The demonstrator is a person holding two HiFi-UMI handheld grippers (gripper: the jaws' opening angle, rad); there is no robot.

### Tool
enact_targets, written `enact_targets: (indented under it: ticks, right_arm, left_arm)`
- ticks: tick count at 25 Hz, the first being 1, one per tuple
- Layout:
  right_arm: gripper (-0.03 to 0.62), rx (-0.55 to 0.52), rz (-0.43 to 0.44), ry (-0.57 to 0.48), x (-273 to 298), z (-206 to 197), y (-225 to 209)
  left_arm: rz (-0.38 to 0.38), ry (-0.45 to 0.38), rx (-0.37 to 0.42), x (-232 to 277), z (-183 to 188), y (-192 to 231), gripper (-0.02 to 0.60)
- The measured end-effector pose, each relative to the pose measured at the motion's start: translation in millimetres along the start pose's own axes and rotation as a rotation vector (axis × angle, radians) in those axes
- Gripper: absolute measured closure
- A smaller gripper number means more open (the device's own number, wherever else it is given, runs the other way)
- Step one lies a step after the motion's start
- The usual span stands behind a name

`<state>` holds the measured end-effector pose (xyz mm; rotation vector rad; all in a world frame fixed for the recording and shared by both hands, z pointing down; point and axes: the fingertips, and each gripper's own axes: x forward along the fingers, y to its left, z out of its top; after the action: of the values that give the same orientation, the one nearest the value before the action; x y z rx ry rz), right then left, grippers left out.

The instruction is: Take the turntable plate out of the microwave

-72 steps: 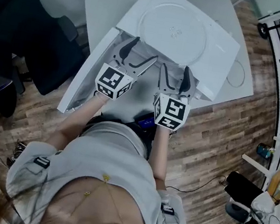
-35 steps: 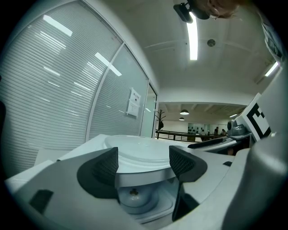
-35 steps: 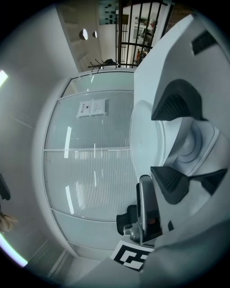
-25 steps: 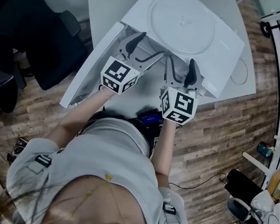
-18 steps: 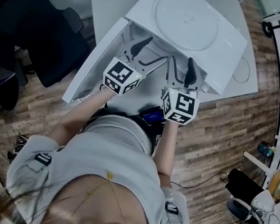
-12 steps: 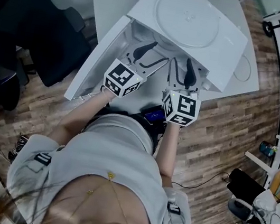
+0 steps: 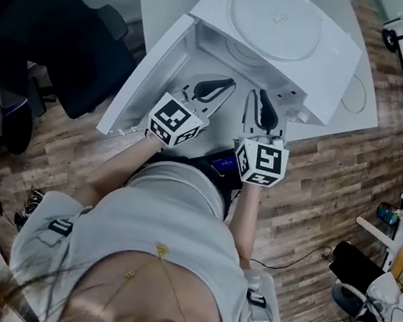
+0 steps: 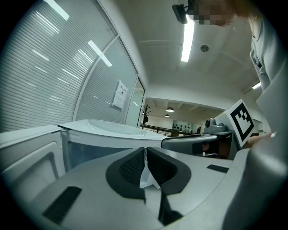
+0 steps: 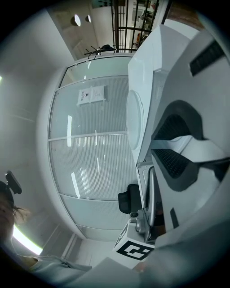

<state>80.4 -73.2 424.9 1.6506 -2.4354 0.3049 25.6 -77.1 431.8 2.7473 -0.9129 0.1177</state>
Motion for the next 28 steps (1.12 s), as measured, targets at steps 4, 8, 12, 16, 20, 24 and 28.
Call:
enact_targets:
  ticks: [4,8,12,16,20,24,28]
  right_arm:
    - [0.559,-0.006,0.023,-0.005,-7,-6,8]
    - [0.565,-0.008,0.068,-0.012,-12,-10,20]
    - [0.569,-0.001,0.115,-0.041,-20,-5,29]
    - [0.569,-0.002,0.151,-0.079,-27,7,33]
    - [0.569,-0.027,0.173,-0.139,-35,27,32]
    - [0.576,-0.057,0.175,-0.188,-41,49,29]
    - [0.576,-0.07,0.175,-0.231,-48,70,25]
  left_arm:
    - [0.0,-0.009,-0.013,-7,-4,-5,0.545]
    - [-0.011,-0.004,-0.011,-13,-5,-13,0.549]
    - [-0.016,-0.02,-0.01,-20,4,-22,0.55]
    - [-0.005,-0.061,0.005,-26,18,-30,0.549]
    - [0.003,-0.081,0.064,-26,35,-40,0.549]
    - [0.006,-0.115,0.073,-24,55,-46,0.549]
    - [-0.002,-0.163,0.092,-22,75,-51,0.549]
